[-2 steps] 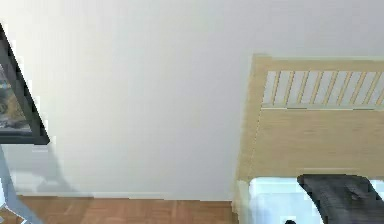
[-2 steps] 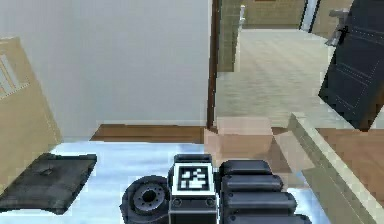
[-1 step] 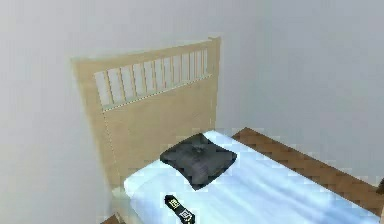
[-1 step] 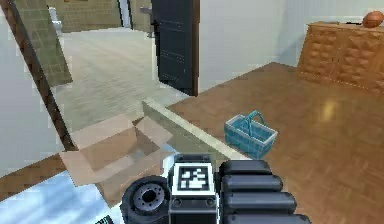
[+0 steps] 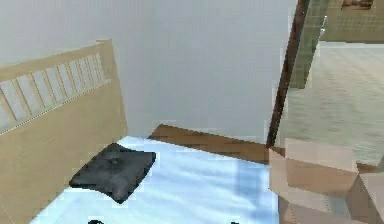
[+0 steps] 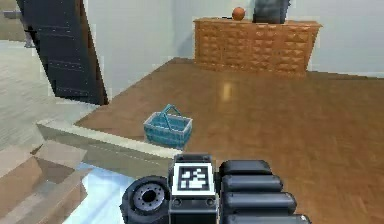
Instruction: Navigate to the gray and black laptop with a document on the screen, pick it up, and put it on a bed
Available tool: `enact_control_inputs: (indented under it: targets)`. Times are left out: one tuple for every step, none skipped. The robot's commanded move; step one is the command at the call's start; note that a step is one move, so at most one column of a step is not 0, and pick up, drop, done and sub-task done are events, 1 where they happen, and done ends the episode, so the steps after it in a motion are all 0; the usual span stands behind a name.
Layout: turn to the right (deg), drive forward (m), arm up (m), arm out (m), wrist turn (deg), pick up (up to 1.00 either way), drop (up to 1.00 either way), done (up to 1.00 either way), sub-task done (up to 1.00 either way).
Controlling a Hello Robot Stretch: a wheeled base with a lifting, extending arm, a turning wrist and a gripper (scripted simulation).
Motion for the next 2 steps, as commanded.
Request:
enact_control_inputs:
  targets:
    - [-45.0,0.00,0.00,0.00,0.0,0.00,0.00,0.00,0.00]
    - [-9.0,0.00,0.00,0.00,0.0,0.00,0.00,0.00,0.00]
